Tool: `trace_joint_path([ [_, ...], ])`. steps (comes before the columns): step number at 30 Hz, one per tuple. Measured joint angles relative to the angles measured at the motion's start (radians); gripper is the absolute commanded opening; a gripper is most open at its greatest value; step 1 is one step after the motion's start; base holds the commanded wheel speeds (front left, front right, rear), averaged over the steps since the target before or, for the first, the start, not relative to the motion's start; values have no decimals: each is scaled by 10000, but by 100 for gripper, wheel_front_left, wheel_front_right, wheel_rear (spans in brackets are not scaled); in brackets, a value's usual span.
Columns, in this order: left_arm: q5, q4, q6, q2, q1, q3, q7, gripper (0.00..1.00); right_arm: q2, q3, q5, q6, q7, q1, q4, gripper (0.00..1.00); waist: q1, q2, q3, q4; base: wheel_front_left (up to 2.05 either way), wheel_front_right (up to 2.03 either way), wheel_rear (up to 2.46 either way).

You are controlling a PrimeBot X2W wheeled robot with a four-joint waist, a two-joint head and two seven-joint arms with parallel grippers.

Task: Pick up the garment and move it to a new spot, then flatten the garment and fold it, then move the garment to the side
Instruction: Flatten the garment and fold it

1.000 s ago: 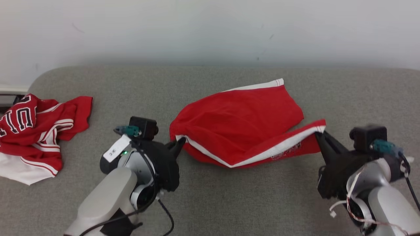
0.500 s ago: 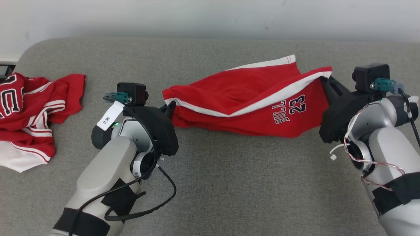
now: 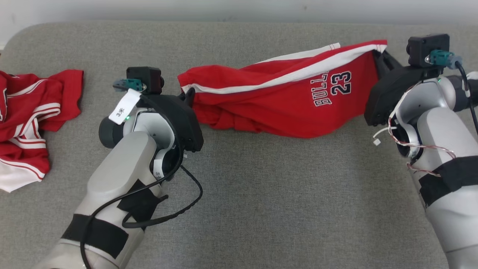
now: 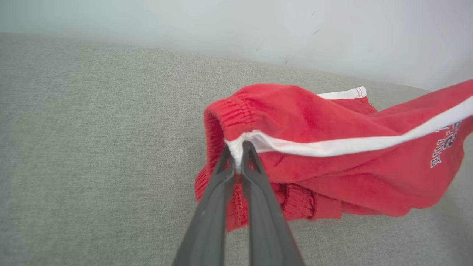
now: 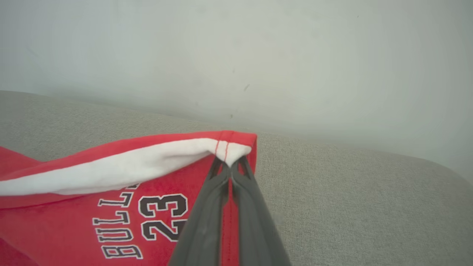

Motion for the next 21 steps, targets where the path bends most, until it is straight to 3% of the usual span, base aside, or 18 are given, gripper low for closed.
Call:
trace_joint_path([
  [1, 8, 35, 0, -38, -69, -13, -6, 0, 4, -2, -19, -2, -77, -130, 167, 0, 0, 0, 42, 3, 0, 0, 0],
  [2, 10, 77, 0, -77, -108, -29, -29, 13, 17, -8, -23, -2, -157, -250, 320, 0, 0, 1, 82, 10, 0, 0, 0],
  [3, 10, 132, 0, -109, -131, -61, -31, 31, 40, -38, -23, -42, -284, -329, 431, 20, 0, 1, 116, 23, 0, 0, 0],
  [4, 17, 201, 4, -130, -164, -86, -73, 87, 79, -65, -23, -77, -380, -418, 558, 100, 0, 0, 147, 40, 0, 0, 0],
  [5, 46, 253, 6, -142, -211, -107, -123, 100, 127, -98, -21, -79, -520, -486, 619, 100, 0, 1, 177, 60, 0, 0, 0],
  [14, 73, 583, 81, -159, -515, -155, -690, 100, 433, -140, 13, 12, -1574, -1064, 1352, 100, 0, -1, 369, 266, 0, 0, 0],
  [21, 161, 780, -119, -159, -498, -259, -1235, 100, 113, -213, 25, 286, -1910, -821, 1818, 100, 0, -1, 163, 360, 0, 0, 0],
])
